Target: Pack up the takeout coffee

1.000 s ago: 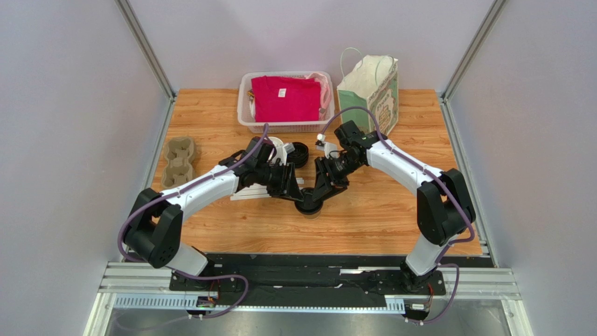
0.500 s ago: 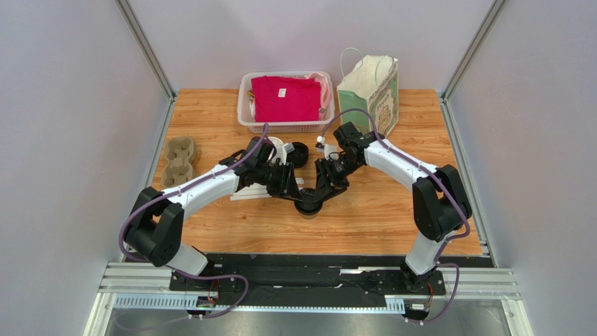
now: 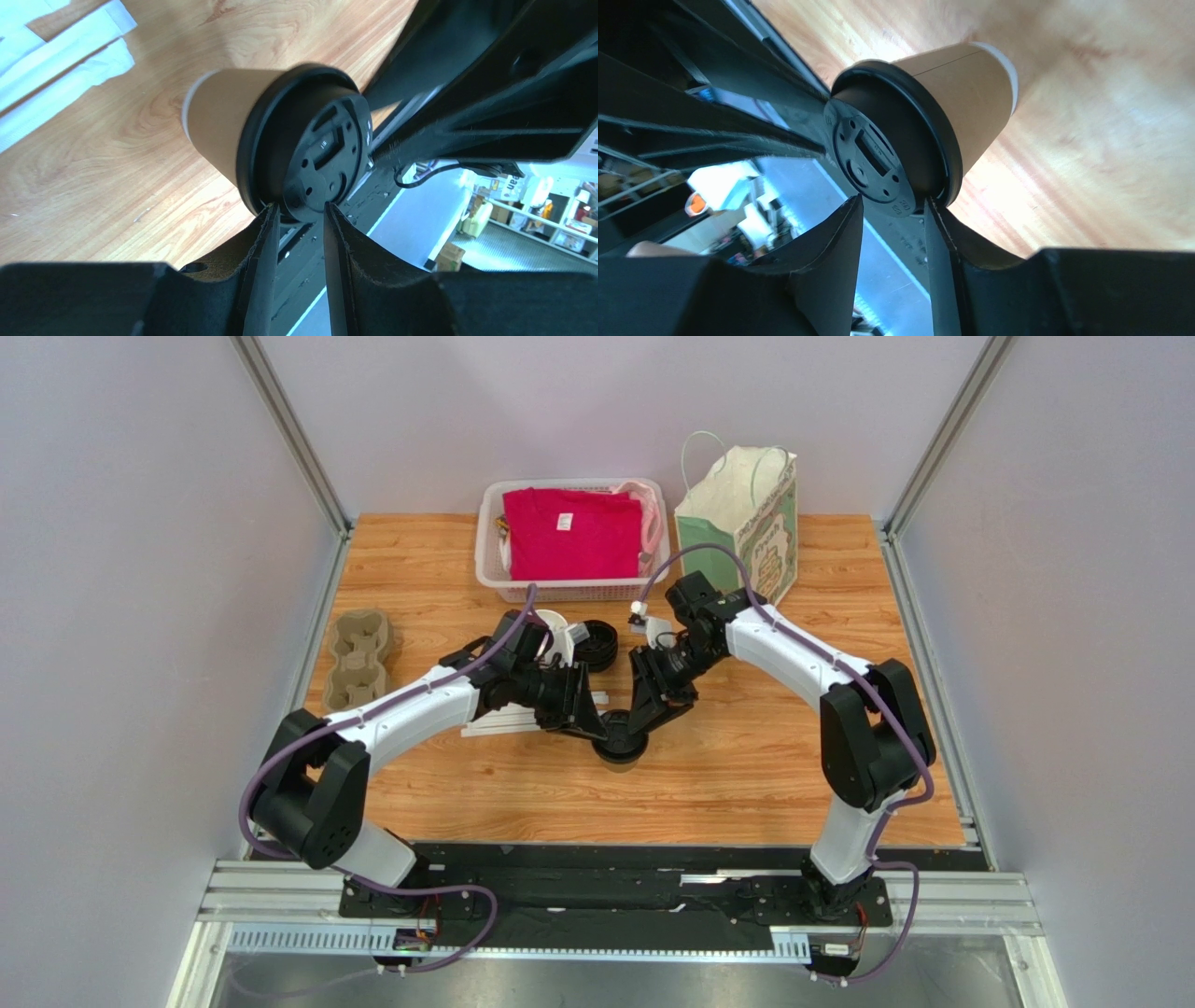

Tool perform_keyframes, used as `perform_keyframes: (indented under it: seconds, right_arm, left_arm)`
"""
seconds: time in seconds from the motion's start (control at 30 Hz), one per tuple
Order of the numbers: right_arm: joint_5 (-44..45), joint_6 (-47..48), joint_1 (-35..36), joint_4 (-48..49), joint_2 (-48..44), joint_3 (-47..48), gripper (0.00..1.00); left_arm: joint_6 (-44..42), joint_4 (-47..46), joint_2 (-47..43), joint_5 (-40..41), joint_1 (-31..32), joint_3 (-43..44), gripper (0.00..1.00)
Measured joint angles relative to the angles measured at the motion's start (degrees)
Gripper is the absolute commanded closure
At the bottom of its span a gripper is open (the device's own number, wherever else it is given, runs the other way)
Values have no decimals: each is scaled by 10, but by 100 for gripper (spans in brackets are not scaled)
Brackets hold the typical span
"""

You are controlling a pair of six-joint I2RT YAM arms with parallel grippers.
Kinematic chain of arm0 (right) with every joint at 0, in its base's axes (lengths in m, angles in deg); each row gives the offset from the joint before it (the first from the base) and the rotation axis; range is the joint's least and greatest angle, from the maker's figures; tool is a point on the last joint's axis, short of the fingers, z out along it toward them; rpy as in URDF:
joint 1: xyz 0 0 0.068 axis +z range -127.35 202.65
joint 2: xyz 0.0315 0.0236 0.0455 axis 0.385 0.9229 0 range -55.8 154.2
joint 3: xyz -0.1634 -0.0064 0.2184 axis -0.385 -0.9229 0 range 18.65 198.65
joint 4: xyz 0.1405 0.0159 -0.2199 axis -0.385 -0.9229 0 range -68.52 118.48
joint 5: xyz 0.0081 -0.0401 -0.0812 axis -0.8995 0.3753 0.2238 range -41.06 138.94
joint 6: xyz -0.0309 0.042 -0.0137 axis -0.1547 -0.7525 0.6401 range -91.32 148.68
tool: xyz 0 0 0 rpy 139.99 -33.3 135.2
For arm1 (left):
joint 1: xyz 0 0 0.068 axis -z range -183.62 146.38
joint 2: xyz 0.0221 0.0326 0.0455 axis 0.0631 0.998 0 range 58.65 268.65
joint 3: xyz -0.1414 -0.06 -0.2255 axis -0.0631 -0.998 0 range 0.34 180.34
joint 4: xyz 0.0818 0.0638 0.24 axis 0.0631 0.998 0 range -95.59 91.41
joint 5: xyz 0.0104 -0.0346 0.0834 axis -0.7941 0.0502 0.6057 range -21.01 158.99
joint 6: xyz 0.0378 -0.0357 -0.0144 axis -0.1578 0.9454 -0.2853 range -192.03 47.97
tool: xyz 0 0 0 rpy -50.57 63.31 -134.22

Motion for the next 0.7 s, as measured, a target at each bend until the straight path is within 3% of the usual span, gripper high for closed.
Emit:
perform_keyframes:
  seconds: [0.7]
  right_arm:
    - [15,71,5,4,25,76,54]
  left_arm:
    - [40,-35,-35,-31,11,-21,58]
